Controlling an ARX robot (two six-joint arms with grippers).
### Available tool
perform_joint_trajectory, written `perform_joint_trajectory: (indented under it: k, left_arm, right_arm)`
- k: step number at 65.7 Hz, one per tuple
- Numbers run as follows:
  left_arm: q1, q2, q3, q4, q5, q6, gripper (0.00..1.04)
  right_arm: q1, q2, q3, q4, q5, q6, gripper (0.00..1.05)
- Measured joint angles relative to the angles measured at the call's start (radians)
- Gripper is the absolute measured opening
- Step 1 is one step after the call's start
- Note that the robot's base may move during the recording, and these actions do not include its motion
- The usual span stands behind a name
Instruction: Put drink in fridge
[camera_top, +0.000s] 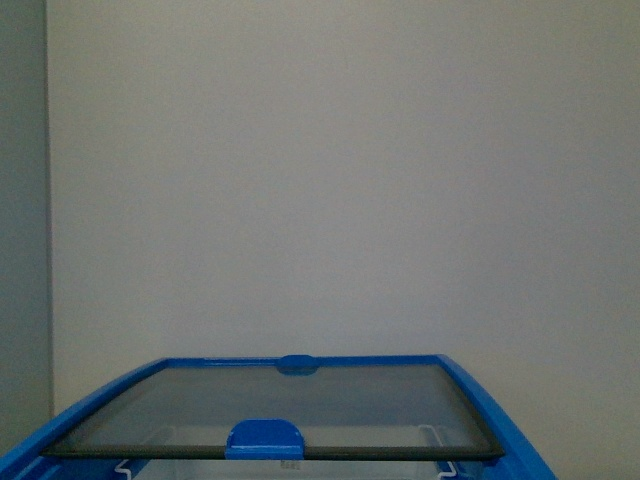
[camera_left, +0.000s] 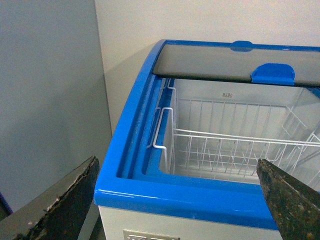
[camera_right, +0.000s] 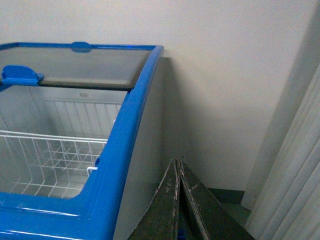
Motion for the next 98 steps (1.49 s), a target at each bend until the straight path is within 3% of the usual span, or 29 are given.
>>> perform_joint_trajectory:
  k: [8, 17, 42, 62, 73, 98]
  left_arm:
    - [0.0, 0.0, 0.0, 0.0, 0.0, 0.0, 0.97]
    - [0.0, 0.0, 0.0, 0.0, 0.0, 0.0, 0.97]
    - [0.0, 0.0, 0.0, 0.0, 0.0, 0.0, 0.97]
    - [0.0, 0.0, 0.0, 0.0, 0.0, 0.0, 0.97]
    - [0.0, 0.0, 0.0, 0.0, 0.0, 0.0, 0.97]
    - [0.0, 0.0, 0.0, 0.0, 0.0, 0.0, 0.97]
  right_arm:
    - [0.0, -0.036, -0.02, -0.016, 0.0, 0.0, 0.03]
    - [0.0, -0.169, -0.035, -0.155, 0.001, 0.0, 0.03]
    - [0.001, -0.226, -0.058, -0.157, 0.0, 0.0, 0.03]
    - [0.001, -0.226, -0.058, -0.157, 0.0, 0.0, 0.61]
    - [0.001, -0.226, -0.058, -0.157, 0.0, 0.0, 0.98]
    - [0.001, -0.226, -0.058, -0.157, 0.0, 0.0, 0.97]
